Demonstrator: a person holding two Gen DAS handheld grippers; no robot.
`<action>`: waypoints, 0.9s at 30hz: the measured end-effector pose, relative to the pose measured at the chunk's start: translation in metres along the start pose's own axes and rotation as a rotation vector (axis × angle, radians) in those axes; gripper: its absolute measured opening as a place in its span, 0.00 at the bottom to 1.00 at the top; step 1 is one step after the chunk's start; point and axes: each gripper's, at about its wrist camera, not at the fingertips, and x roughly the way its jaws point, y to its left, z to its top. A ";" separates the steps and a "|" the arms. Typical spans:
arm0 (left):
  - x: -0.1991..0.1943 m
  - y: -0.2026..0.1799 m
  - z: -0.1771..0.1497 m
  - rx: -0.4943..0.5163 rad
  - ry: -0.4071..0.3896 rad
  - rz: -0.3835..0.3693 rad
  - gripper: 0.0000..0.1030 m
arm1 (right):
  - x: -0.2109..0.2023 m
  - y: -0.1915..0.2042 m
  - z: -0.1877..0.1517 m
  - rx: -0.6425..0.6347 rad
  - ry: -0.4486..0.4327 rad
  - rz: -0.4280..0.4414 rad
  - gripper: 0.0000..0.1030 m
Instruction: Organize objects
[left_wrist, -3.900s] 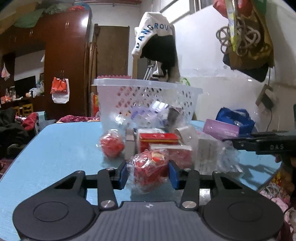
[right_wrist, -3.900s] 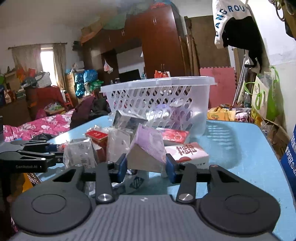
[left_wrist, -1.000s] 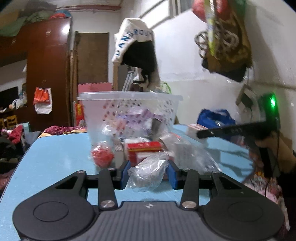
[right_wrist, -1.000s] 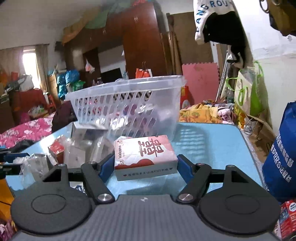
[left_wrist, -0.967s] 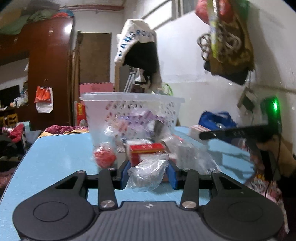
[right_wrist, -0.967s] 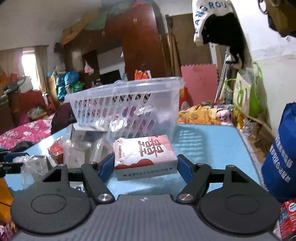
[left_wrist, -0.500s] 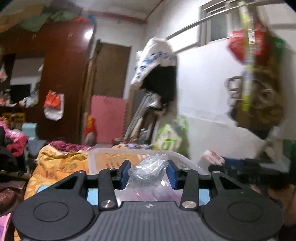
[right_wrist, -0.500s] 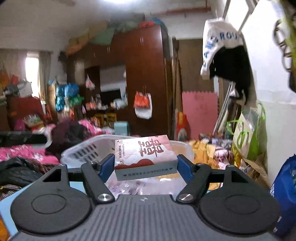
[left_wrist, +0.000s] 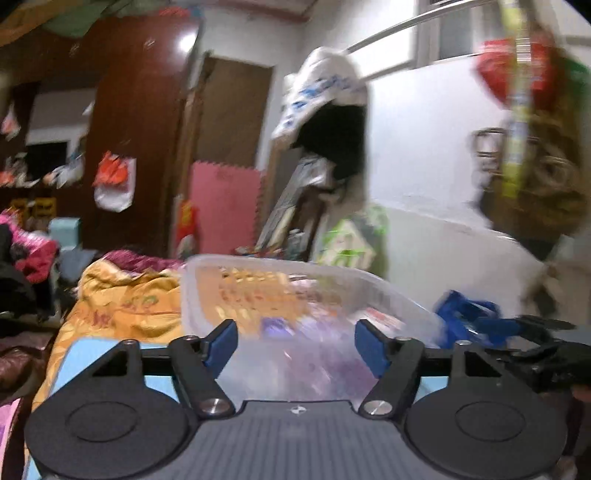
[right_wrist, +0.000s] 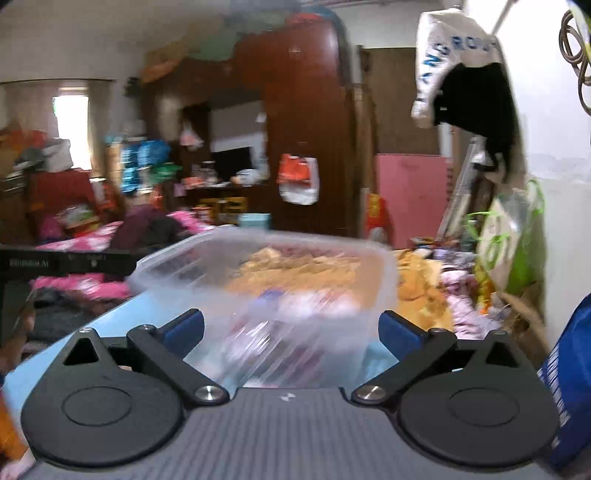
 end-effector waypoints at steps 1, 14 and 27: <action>-0.018 -0.007 -0.016 0.017 -0.028 -0.032 0.75 | -0.008 0.005 -0.010 -0.007 0.001 0.021 1.00; -0.052 -0.048 -0.106 0.085 0.042 -0.175 0.78 | -0.011 0.058 -0.109 -0.050 0.137 0.172 0.97; -0.018 -0.073 -0.125 0.150 0.098 -0.142 0.51 | -0.037 0.034 -0.121 -0.019 0.096 0.116 0.74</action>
